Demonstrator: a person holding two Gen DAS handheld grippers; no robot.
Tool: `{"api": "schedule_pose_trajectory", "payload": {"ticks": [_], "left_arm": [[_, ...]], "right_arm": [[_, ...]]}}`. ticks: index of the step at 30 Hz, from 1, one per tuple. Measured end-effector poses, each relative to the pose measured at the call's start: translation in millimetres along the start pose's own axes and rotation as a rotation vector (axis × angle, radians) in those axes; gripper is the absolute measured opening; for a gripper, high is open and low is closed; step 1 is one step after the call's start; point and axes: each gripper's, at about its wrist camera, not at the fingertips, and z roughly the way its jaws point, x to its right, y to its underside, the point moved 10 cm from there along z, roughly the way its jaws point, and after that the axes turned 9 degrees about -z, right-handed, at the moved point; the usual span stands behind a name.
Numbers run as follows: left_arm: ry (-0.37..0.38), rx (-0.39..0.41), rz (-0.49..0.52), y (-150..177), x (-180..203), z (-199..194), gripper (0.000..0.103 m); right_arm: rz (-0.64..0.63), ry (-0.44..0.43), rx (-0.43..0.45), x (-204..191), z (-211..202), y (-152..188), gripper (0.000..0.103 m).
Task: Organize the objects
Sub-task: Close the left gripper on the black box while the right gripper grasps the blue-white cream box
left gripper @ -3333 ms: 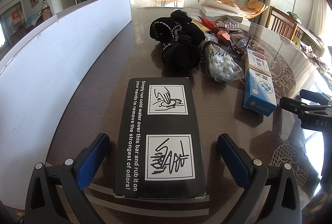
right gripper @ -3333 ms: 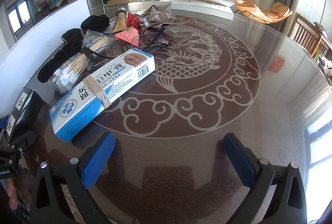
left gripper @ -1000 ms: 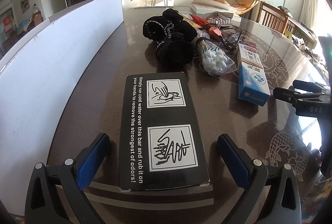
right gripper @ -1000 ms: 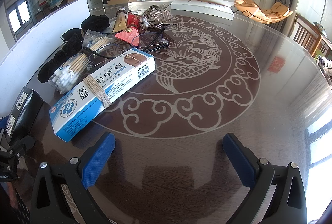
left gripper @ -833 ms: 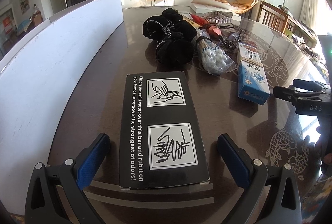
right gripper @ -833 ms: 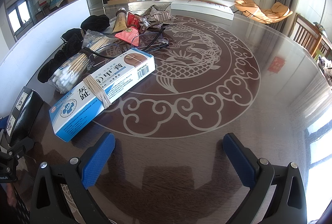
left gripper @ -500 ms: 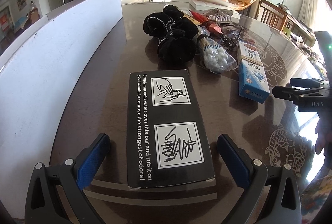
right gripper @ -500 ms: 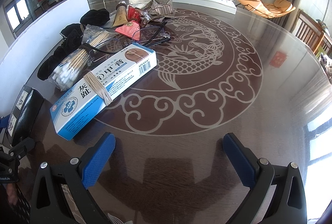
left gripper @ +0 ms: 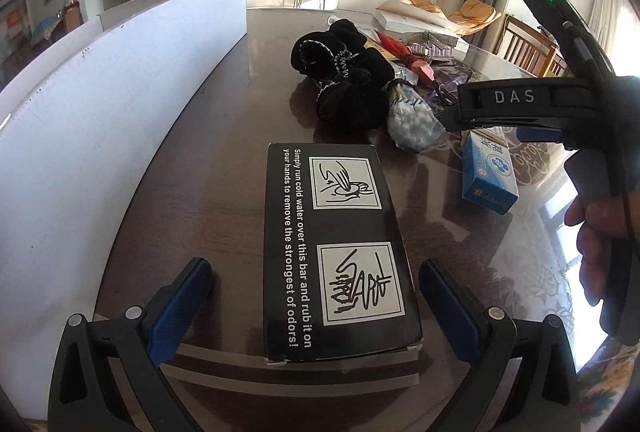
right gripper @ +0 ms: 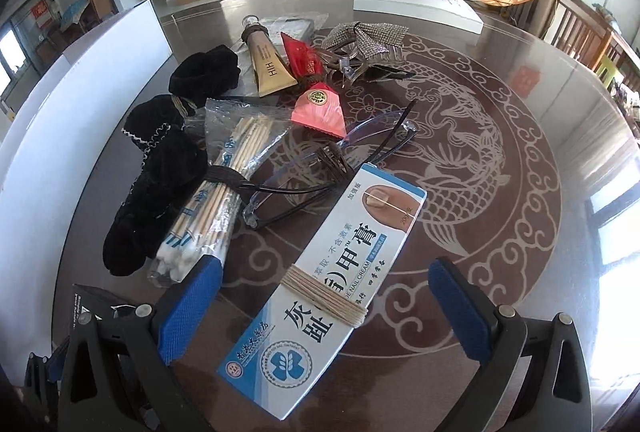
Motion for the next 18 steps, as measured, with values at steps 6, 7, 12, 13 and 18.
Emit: {"api": "schedule_pose_trajectory", "payload": {"ticks": [6, 7, 12, 13, 18], "left_arm": [[-0.005, 0.005, -0.019, -7, -2, 3, 0.103], [-0.011, 0.005, -0.014, -7, -2, 3, 0.103], [-0.065, 0.036, 0.059, -10, 4, 3, 0.068], [-0.057, 0.045, 0.069, -10, 7, 2, 0.058], [-0.023, 0.048, 0.045, -11, 7, -1, 0.058]], "right_arm": [[-0.009, -0.009, -0.027, 23, 0, 29, 0.077], [-0.028, -0.016, -0.022, 24, -2, 32, 0.071], [-0.080, -0.052, -0.041, 21, -1, 34, 0.071], [-0.090, -0.055, -0.048, 21, 1, 32, 0.076], [-0.133, -0.084, -0.022, 19, -2, 25, 0.046]]}}
